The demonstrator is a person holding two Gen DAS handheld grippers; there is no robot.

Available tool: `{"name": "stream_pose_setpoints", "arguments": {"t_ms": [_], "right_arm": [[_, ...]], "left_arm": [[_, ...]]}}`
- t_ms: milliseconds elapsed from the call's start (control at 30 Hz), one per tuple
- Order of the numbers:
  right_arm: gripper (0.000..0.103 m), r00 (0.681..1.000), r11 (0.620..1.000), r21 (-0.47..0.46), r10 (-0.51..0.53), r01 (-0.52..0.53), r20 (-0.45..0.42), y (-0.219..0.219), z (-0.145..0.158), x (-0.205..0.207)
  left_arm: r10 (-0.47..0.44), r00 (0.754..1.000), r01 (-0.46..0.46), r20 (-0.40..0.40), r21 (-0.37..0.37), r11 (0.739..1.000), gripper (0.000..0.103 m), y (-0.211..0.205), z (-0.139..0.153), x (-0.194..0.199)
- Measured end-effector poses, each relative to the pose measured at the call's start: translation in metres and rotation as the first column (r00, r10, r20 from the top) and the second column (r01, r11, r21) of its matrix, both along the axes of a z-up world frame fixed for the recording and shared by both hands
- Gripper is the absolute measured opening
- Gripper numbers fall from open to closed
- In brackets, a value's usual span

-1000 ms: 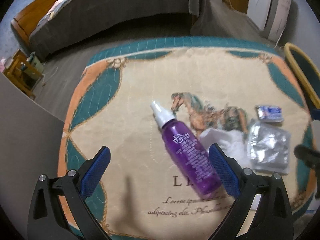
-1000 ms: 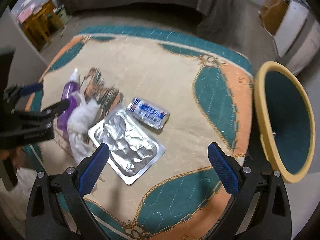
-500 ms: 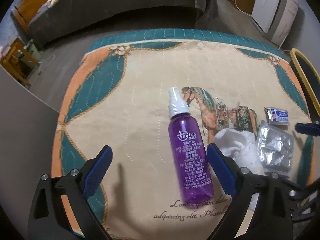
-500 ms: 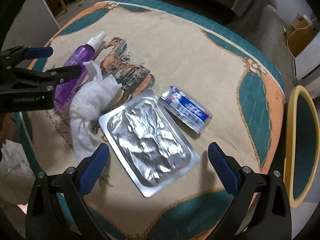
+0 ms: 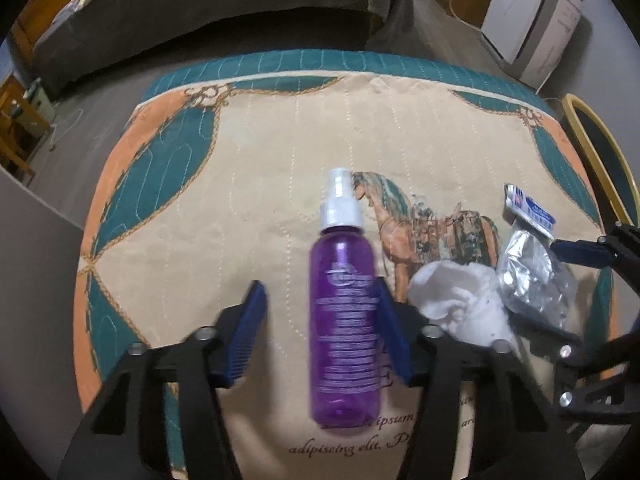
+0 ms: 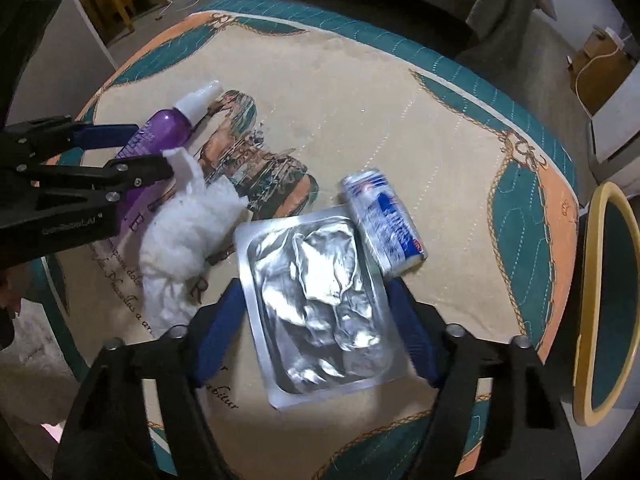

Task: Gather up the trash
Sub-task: 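Grasp the purple spray bottle with the left tool while the right tool grasps the silver blister pack, then carry the bottle over the bin with the left tool while the right tool carries the blister pack there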

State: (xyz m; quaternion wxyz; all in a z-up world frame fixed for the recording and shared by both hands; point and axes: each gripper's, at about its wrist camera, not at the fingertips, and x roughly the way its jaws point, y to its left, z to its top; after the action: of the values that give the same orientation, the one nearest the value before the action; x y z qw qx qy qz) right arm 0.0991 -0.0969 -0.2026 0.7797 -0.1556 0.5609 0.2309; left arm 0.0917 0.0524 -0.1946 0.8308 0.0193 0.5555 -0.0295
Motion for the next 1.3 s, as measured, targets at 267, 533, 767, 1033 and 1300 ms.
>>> {"name": "stream_pose_setpoints", "arguments": {"t_ms": [267, 533, 767, 1033, 1300], "right_arm": [[0.069, 0.999, 0.999, 0.032, -0.039, 0.039, 0.005, -0.016, 0.024, -0.009], [0.069, 0.995, 0.993, 0.087, -0.088, 0.083, 0.05, -0.038, 0.056, -0.009], [0.069, 0.984, 0.982, 0.134, -0.148, 0.134, 0.102, -0.057, 0.09, -0.006], [0.069, 0.954, 0.959, 0.146, -0.262, 0.242, 0.144, -0.093, 0.128, 0.004], [0.069, 0.91, 0.927, 0.163, -0.365, 0.337, 0.195, -0.146, 0.152, 0.006]], "left_arm": [[-0.032, 0.999, 0.032, 0.036, 0.0, 0.999, 0.033, -0.01, 0.012, -0.001], [-0.038, 0.992, 0.041, 0.123, -0.021, 0.999, 0.033, -0.012, 0.046, -0.009], [-0.07, 0.978, 0.081, 0.196, -0.049, 0.995, 0.033, -0.027, 0.081, -0.014], [-0.135, 0.956, 0.15, 0.261, -0.04, 0.988, 0.033, -0.053, 0.113, -0.017], [-0.195, 0.937, 0.216, 0.291, -0.044, 0.975, 0.033, -0.087, 0.127, -0.017]]}}
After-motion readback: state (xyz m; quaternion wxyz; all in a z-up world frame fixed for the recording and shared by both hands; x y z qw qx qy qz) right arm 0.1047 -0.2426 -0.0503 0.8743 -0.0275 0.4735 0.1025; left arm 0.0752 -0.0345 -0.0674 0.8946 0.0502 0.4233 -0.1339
